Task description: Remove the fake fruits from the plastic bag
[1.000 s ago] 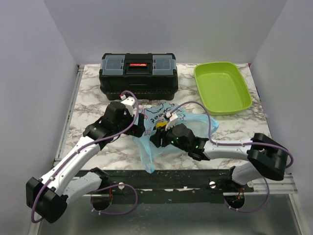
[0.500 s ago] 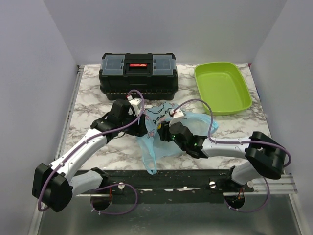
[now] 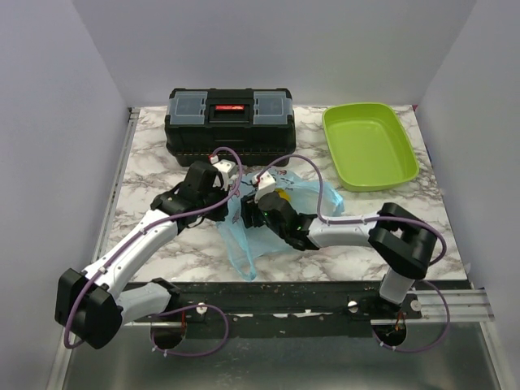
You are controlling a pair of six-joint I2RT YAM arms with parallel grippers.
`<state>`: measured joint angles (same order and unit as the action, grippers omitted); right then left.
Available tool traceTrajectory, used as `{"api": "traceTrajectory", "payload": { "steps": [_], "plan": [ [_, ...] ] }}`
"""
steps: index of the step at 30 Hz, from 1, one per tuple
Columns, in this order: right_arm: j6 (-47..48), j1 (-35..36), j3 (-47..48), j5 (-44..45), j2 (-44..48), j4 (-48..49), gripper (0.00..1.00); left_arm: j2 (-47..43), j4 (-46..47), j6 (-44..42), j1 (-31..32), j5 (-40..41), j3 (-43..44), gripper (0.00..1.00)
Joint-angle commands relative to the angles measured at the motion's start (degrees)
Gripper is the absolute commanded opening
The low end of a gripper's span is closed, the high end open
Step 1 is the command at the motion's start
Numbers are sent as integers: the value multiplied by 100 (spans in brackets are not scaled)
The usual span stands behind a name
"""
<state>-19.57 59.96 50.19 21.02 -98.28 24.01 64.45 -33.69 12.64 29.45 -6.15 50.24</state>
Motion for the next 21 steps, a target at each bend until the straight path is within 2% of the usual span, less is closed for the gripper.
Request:
{"api": "traceTrajectory", "payload": {
  "steps": [1,2,10,18,21],
  "plan": [
    [350,-61,398,-168,-476,80,62,-8,21,-225,-27,242,-65,4],
    [339,-78,450,-142,-543,61,62,-38,61,-280,-27,246,-82,0],
    [127,-146,273,-238,-380,206,63,-289,275,-516,-27,78,-256,0],
    [280,-240,16,294,3,31,64,-200,303,-560,-27,13,-134,0],
    [330,-305,68,326,6,-20,61,-82,276,-561,-27,-80,-81,0]
  ]
}}
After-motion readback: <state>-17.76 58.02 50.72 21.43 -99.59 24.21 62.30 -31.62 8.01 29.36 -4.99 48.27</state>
